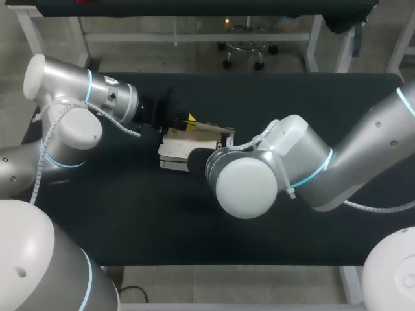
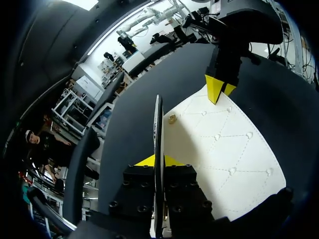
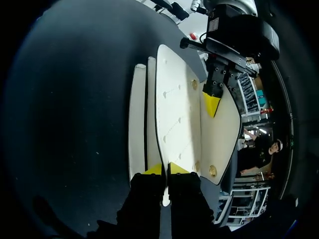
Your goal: Pick up the bag, open it, inspect its contents, close it, and place it on the opposite side
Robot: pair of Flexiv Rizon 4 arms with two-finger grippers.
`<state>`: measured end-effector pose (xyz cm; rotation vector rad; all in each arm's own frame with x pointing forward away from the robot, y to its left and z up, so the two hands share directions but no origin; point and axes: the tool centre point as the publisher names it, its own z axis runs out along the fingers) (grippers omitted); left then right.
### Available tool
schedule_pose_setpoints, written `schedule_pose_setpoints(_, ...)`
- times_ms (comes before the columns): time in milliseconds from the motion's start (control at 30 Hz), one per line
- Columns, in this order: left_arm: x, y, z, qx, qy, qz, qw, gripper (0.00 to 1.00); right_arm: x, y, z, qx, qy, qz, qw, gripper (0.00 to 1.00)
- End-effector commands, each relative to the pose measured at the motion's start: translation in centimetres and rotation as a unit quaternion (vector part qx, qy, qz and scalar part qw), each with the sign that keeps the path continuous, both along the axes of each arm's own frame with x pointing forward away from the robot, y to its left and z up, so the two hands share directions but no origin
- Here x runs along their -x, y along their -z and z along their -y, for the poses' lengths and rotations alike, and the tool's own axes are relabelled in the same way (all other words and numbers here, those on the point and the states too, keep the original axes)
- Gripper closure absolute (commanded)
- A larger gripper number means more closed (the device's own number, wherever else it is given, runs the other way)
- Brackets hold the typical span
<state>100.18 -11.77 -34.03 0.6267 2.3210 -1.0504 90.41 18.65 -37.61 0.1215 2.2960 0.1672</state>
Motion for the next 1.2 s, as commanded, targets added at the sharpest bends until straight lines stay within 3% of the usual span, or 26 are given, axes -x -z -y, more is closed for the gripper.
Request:
schedule_pose_setpoints(33,1.1,0.6,-0.7,0.021,-0.004,0.024,0.999,1.00,0.1,0.3,0.0,-0.002,0.000,0.005,1.000,1.00)
schedule_pose_setpoints(367,1.1,0.7,-1.3,0.033,-0.003,0.029,0.999,1.00,0.1,0.3,0.0,-0.002,0.000,0.005,1.000,1.00)
schedule_pose_setpoints(433,1.1,0.1,-1.3,0.035,-0.007,0.024,0.999,0.62,0.1,0.3,0.0,-0.002,0.000,0.005,1.000,1.00)
schedule_pose_setpoints(467,1.2,-0.3,-1.2,0.036,-0.007,0.024,0.999,0.53,0.1,0.3,0.0,-0.002,0.000,0.005,1.000,1.00)
schedule_pose_setpoints(567,1.2,-1.3,-1.2,0.039,-0.008,0.024,0.999,0.42,0.1,0.3,0.0,-0.002,0.000,0.005,1.000,1.00)
schedule_pose_setpoints(733,0.9,-2.3,-1.2,0.037,-0.011,0.023,0.999,0.47,0.1,0.3,0.0,-0.002,0.000,0.005,1.000,1.00)
schedule_pose_setpoints(867,0.7,-2.4,-1.2,0.033,-0.012,0.027,0.999,0.58,0.1,0.3,0.0,-0.002,0.000,0.005,1.000,1.00)
schedule_pose_setpoints(933,0.6,-2.4,-1.1,0.032,-0.012,0.029,0.999,0.77,0.1,0.3,0.0,-0.002,0.000,0.005,1.000,1.00)
schedule_pose_setpoints(967,0.6,-2.4,-1.1,0.031,-0.012,0.031,0.999,0.98,0.1,0.3,0.0,-0.002,0.000,0.005,1.000,1.00)
schedule_pose_setpoints(1200,0.7,-1.9,-1.1,0.023,-0.013,0.043,0.999,1.00,0.1,0.3,0.0,-0.002,0.000,0.005,1.000,1.00)
